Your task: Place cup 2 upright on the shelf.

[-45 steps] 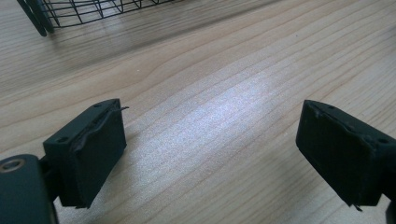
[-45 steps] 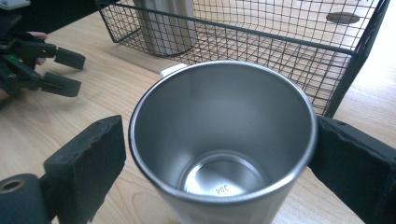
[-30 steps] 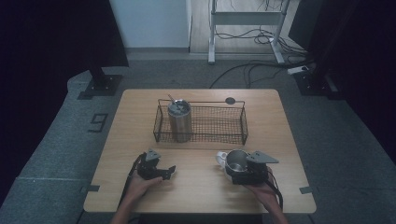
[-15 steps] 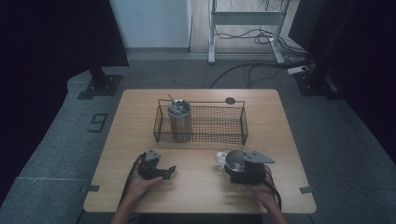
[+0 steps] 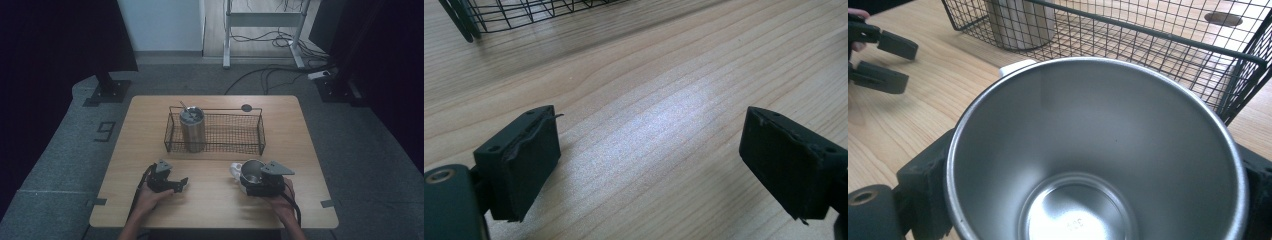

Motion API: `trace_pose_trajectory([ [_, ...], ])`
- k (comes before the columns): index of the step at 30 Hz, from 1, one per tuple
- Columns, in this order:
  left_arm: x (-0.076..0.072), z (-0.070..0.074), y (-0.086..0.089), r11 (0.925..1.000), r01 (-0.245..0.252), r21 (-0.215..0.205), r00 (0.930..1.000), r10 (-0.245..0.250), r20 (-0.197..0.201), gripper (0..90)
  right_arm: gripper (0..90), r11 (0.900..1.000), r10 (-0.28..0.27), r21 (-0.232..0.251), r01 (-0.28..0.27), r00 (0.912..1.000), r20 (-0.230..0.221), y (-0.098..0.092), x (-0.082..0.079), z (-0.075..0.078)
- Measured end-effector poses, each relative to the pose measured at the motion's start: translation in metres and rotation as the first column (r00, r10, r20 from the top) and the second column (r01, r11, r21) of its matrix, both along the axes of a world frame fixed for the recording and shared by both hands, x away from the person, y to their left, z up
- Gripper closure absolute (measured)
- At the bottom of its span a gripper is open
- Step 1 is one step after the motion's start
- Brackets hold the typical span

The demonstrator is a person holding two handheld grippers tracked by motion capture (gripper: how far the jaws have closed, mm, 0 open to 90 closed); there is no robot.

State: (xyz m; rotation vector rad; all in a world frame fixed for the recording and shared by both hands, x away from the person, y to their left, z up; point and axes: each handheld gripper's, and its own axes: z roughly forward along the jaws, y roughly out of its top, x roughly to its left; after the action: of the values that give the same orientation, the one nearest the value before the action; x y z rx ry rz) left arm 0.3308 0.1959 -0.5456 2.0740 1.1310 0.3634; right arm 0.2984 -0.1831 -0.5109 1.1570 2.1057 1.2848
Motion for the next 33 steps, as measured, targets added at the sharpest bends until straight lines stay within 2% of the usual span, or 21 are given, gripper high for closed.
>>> trace_pose_trajectory([
  [20,0.0,0.0,0.0,1.0,-0.002,0.001,1.0,0.002,-0.002,9.5,6.2,1.0,-0.01,0.022,0.009,0.9992,0.037,-0.004,-0.008,0.015],
  [33,0.001,0.0,0.004,0.9998,-0.013,-0.015,0.9999,0.013,-0.008,9.6,6.2,0.999,-0.018,0.044,0.015,0.9982,0.056,-0.009,-0.009,0.029],
])
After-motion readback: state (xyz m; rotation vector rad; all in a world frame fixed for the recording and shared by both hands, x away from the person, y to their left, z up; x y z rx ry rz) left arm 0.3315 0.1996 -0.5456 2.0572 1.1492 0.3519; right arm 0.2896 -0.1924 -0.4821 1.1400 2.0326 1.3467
